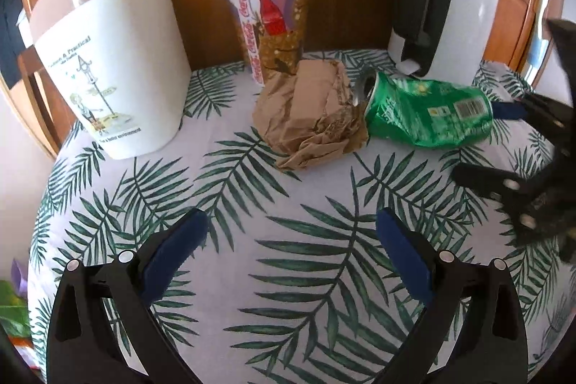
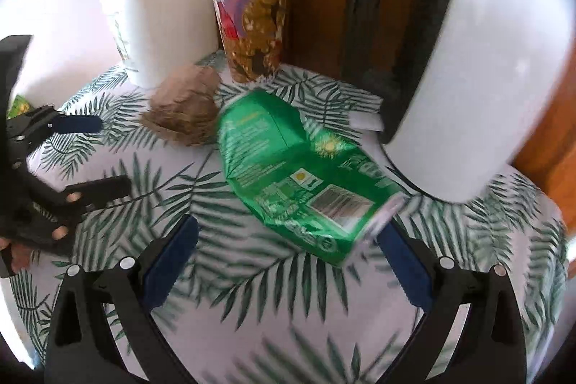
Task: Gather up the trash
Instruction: 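Reach the right tool toward the green crushed can and close on it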
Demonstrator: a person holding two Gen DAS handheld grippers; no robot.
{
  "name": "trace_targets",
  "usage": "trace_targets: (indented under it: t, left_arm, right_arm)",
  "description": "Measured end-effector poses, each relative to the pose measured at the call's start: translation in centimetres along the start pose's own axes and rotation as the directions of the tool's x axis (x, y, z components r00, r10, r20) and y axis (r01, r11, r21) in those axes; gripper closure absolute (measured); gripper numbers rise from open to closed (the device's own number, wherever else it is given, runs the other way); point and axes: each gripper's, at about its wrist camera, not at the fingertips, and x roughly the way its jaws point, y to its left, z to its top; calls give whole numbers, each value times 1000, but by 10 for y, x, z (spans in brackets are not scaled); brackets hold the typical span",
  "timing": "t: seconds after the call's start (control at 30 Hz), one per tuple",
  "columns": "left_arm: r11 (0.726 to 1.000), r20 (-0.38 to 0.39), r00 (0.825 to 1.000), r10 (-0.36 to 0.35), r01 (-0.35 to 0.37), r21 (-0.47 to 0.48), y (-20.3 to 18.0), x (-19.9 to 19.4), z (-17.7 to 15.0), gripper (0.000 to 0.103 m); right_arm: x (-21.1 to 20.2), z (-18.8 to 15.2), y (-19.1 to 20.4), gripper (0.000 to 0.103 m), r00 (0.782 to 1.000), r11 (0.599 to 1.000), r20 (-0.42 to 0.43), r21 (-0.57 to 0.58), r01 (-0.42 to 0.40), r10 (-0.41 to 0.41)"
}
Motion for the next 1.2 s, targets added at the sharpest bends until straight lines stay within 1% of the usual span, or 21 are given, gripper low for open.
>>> trace_targets:
  t: [0.03, 0.13, 0.27, 0.33, 0.37, 0.43, 0.5, 0.57, 0.67, 0.8, 0.83, 0.9, 0.93, 1.03, 1.07, 1.13, 1.2]
  left_arm:
    - [1000, 2, 1000, 3, -3, 3, -1, -1, 1, 6]
    - [1000, 7, 1000, 2, -2, -6, 1, -4, 2, 6]
    - [1000, 9, 1000, 6, -6, -3, 6, -8, 0, 6]
    - [1000, 13, 1000, 12, -12, -3, 9, -11, -3, 6]
    - [1000, 13, 1000, 14, -14, -5, 10, -12, -4, 6]
    - [1000, 7, 1000, 18, -18, -18, 16, -13, -8, 6]
    - [999, 0, 1000, 20, -20, -34, 22, -11, -11, 6]
    - [999, -8, 1000, 24, -24, -38, 25, -9, -12, 6]
    - [999, -14, 999, 31, -31, -38, 27, -9, -12, 6]
    - [999, -18, 999, 34, -35, -41, 27, -7, -10, 6]
    - [999, -18, 999, 35, -36, -41, 27, -7, -10, 6]
    - [998, -17, 999, 37, -38, -41, 28, -7, -9, 6]
    - [998, -15, 999, 37, -37, -42, 29, -8, -9, 6]
    - [998, -16, 999, 40, -40, -41, 32, -6, -9, 6]
    - [998, -17, 999, 42, -43, -44, 34, -5, -9, 6]
    - [998, -17, 999, 38, -39, -56, 36, -5, -10, 6]
    - [997, -17, 999, 37, -38, -60, 36, -6, -12, 6]
  right_arm:
    - [4, 1, -1, 5, 1000, 1000, -10, -2, 1, -1]
    - [8, -1, 6, 5, 998, 998, -18, 18, -59, 59]
    - [-13, -19, 42, 5, 989, 989, -19, -14, -146, 146]
    - [-25, -27, 62, 5, 987, 986, -14, -46, -159, 158]
    - [-30, -30, 71, 5, 989, 987, -14, -60, -150, 149]
    - [-40, -31, 79, 5, 992, 990, 12, -64, -127, 128]
    - [-45, -26, 77, 5, 998, 997, 36, -68, -46, 49]
    - [-38, -17, 70, 5, 999, 997, 42, -79, -10, 13]
    - [-18, 2, 53, 5, 1000, 993, 20, -117, 7, -5]
    - [13, 23, 44, 5, 999, 989, -45, -148, -21, 14]
    - [13, 19, 42, 5, 998, 989, -57, -144, -37, 29]
    - [11, 17, 47, 7, 992, 986, -78, -129, -108, 99]
    - [5, 13, 55, 7, 989, 981, -73, -137, -136, 127]
    - [-13, 6, 68, 7, 992, 979, -44, -159, -124, 119]
    - [-17, 6, 68, 7, 996, 982, -31, -163, -92, 89]
    - [-18, 12, 67, 7, 1000, 981, -19, -194, -5, 1]
    - [-12, 18, 61, 7, 998, 977, -31, -209, 43, -51]
